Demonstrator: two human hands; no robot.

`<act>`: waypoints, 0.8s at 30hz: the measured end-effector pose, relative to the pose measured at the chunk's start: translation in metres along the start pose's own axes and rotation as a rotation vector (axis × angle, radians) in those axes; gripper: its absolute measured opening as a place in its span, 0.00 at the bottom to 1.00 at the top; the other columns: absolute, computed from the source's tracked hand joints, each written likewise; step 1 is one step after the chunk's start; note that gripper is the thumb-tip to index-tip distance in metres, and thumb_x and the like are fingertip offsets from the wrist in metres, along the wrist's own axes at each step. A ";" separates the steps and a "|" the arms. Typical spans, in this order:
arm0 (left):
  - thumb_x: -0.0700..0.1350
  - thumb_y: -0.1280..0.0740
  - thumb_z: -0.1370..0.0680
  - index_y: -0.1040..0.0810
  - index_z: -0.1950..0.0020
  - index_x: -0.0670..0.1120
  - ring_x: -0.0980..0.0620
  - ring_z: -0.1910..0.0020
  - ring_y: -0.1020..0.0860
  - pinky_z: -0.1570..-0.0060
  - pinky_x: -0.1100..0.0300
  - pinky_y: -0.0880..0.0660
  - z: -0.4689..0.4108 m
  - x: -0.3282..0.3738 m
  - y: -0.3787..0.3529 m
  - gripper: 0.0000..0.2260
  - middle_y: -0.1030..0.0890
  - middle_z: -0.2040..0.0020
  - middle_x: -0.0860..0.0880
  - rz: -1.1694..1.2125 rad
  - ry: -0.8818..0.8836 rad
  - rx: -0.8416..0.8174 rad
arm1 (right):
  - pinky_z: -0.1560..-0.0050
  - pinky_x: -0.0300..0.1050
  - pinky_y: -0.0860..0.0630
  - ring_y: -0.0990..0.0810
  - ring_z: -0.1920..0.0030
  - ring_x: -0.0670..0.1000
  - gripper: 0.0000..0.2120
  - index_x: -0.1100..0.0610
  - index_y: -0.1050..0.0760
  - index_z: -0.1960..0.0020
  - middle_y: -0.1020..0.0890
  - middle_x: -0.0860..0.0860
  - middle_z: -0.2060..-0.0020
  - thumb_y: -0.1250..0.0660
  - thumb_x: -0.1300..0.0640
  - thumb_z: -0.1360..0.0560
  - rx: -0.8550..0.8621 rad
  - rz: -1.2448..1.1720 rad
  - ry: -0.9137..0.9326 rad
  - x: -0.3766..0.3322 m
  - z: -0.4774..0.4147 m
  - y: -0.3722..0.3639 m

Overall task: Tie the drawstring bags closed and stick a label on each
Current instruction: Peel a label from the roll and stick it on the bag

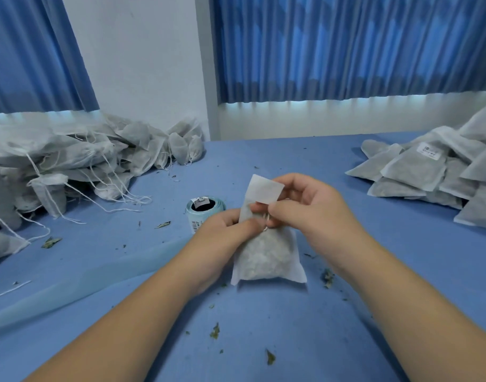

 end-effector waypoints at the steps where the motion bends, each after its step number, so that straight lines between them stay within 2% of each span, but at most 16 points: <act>1: 0.46 0.30 0.28 0.16 0.50 0.43 0.47 0.50 0.18 0.45 0.50 0.25 0.001 -0.002 0.000 0.10 0.16 0.51 0.42 0.029 0.009 -0.018 | 0.58 0.41 0.20 0.15 0.55 0.51 0.14 0.58 0.23 0.55 0.15 0.54 0.62 0.38 0.75 0.28 -0.004 0.024 0.002 0.001 0.000 -0.002; 3: 0.44 0.31 0.28 0.17 0.47 0.42 0.46 0.49 0.19 0.43 0.48 0.26 0.002 -0.005 0.001 0.11 0.17 0.49 0.42 0.056 0.026 -0.038 | 0.60 0.39 0.20 0.14 0.55 0.50 0.14 0.58 0.23 0.55 0.15 0.51 0.63 0.38 0.75 0.28 -0.002 0.044 0.008 0.003 0.000 -0.004; 5: 0.42 0.32 0.28 0.17 0.48 0.41 0.46 0.50 0.19 0.46 0.50 0.26 0.002 -0.006 0.000 0.11 0.17 0.51 0.42 0.078 0.031 -0.036 | 0.60 0.39 0.21 0.14 0.56 0.48 0.15 0.55 0.23 0.56 0.16 0.48 0.65 0.38 0.74 0.28 0.026 0.104 0.045 0.003 0.001 -0.003; 7: 0.41 0.32 0.30 0.16 0.50 0.41 0.45 0.52 0.19 0.49 0.52 0.25 0.002 -0.006 0.000 0.11 0.17 0.52 0.40 0.124 0.033 -0.024 | 0.58 0.39 0.22 0.16 0.59 0.45 0.17 0.51 0.22 0.58 0.17 0.46 0.64 0.37 0.72 0.28 0.082 0.293 0.144 -0.002 0.003 0.002; 9: 0.41 0.32 0.30 0.16 0.50 0.41 0.44 0.53 0.18 0.51 0.53 0.23 0.002 -0.005 0.000 0.11 0.16 0.52 0.39 0.165 0.035 -0.024 | 0.59 0.33 0.26 0.21 0.62 0.41 0.16 0.48 0.21 0.58 0.18 0.43 0.62 0.34 0.70 0.29 0.127 0.500 0.253 -0.010 0.006 0.002; 11: 0.41 0.32 0.30 0.17 0.48 0.40 0.44 0.54 0.18 0.53 0.53 0.22 0.003 -0.004 0.000 0.13 0.16 0.53 0.39 0.192 0.044 -0.033 | 0.60 0.31 0.28 0.23 0.59 0.42 0.13 0.50 0.21 0.58 0.19 0.43 0.62 0.33 0.69 0.30 0.153 0.613 0.349 -0.015 0.009 0.001; 15: 0.42 0.31 0.31 0.19 0.44 0.38 0.46 0.57 0.18 0.58 0.57 0.21 0.005 -0.001 0.001 0.17 0.16 0.55 0.41 0.214 0.039 -0.032 | 0.61 0.36 0.28 0.24 0.59 0.46 0.12 0.54 0.20 0.58 0.22 0.45 0.62 0.33 0.70 0.31 0.187 0.745 0.482 -0.020 0.013 -0.001; 20: 0.42 0.31 0.31 0.19 0.44 0.39 0.47 0.56 0.17 0.60 0.57 0.22 0.007 0.000 -0.001 0.16 0.16 0.54 0.42 0.207 0.032 -0.053 | 0.60 0.30 0.32 0.28 0.63 0.40 0.12 0.56 0.20 0.56 0.24 0.44 0.62 0.33 0.72 0.32 0.212 0.875 0.546 -0.021 0.016 -0.002; 24: 0.42 0.31 0.29 0.18 0.49 0.41 0.49 0.61 0.18 0.65 0.59 0.22 0.008 0.004 -0.002 0.11 0.17 0.59 0.44 0.254 0.031 -0.083 | 0.65 0.44 0.28 0.30 0.64 0.45 0.11 0.57 0.19 0.58 0.23 0.48 0.60 0.33 0.70 0.33 0.156 1.009 0.602 -0.022 0.018 -0.011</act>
Point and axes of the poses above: each hand's wrist, its own z-axis away from the middle knuckle, its own y-axis out of the back of the hand, x = y × z, the point moved 7 cm from there along -z, towards the middle knuckle
